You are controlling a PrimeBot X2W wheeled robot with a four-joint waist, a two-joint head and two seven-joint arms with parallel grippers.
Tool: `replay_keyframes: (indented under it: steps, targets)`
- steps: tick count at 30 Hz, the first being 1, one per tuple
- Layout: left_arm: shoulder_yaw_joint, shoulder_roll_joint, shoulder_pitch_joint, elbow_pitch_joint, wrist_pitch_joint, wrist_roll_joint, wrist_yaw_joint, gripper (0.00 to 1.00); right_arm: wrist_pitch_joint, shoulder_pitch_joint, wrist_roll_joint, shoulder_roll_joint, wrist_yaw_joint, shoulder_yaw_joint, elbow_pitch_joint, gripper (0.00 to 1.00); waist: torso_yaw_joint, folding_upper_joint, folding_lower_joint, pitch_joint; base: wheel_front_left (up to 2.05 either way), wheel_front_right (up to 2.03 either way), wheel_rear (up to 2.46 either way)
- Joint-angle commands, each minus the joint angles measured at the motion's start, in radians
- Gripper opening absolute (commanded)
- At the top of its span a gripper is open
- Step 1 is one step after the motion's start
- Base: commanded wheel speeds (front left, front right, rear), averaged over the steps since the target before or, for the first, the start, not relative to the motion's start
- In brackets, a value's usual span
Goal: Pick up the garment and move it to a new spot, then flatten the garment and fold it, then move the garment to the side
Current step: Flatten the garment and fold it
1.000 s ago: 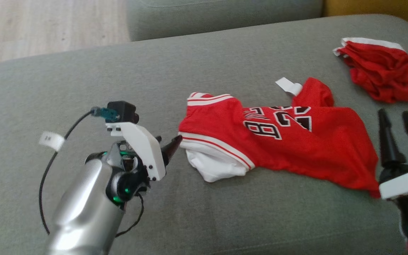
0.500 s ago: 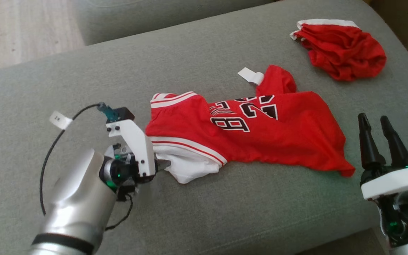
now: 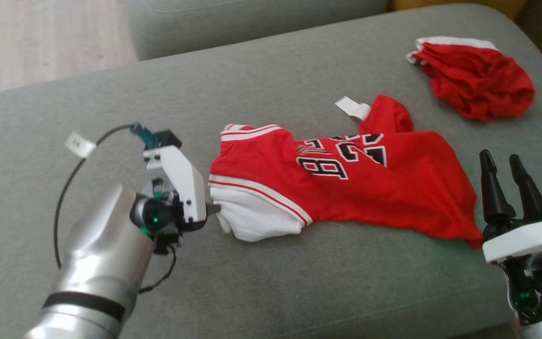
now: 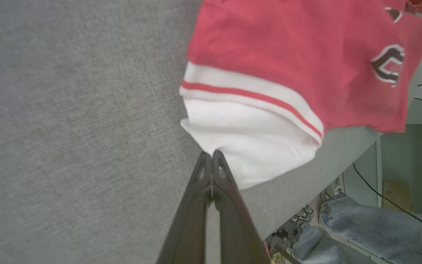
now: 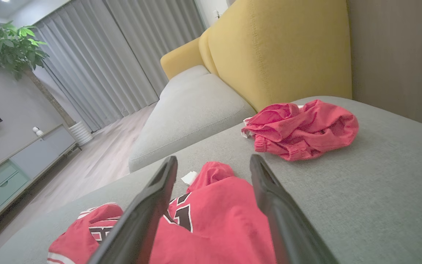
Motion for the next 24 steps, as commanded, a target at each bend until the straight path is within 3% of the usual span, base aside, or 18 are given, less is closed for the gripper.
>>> replay_keyframes:
  steps: [1,5,11,19,24]
  targets:
    - [0.028,0.040,-0.079,-0.053,0.029,-0.017,-0.019,0.00,0.003,-0.015,-0.011,-0.022,-0.001,0.007,-0.030,1.00,0.038,0.0000,0.0000,-0.024,0.00,0.00,0.00]
    - [0.020,0.113,-0.092,-0.137,0.161,-0.042,-0.053,0.00,0.026,0.003,-0.022,-0.015,-0.001,0.001,-0.035,1.00,0.087,0.0000,0.0000,-0.049,0.00,0.00,0.00]
    - [0.031,0.211,-0.035,-0.233,0.308,-0.081,-0.043,0.00,0.048,0.015,-0.032,-0.007,-0.001,-0.001,-0.045,1.00,0.113,0.0000,0.0000,-0.064,0.00,0.00,0.00]
    - [0.099,0.341,0.161,-0.420,0.425,-0.155,0.050,0.00,0.064,0.023,-0.041,-0.004,-0.001,-0.012,-0.059,1.00,0.126,0.0000,0.0000,-0.061,0.00,0.00,0.00]
    - [0.143,0.373,0.281,-0.497,0.416,-0.176,0.127,0.00,0.067,0.023,-0.039,-0.005,-0.001,-0.011,-0.061,1.00,0.127,0.0000,0.0000,-0.056,0.00,0.00,0.00]
